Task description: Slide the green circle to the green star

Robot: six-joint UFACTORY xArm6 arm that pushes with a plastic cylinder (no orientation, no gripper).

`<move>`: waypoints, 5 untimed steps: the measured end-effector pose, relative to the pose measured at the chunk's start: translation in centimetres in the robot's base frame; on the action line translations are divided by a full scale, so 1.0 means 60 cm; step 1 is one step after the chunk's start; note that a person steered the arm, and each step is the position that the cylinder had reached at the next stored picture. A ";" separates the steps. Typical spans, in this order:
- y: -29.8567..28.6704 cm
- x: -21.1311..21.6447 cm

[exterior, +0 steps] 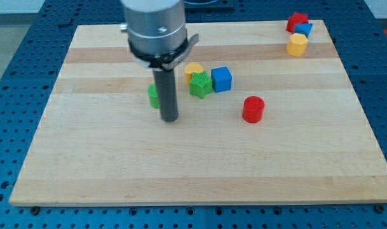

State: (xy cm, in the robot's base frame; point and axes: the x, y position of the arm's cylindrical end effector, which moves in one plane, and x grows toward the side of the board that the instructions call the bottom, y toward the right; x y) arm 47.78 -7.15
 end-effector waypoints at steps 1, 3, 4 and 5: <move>-0.084 0.010; -0.106 -0.041; -0.067 -0.074; -0.039 -0.094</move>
State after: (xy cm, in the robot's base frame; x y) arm 42.16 -9.47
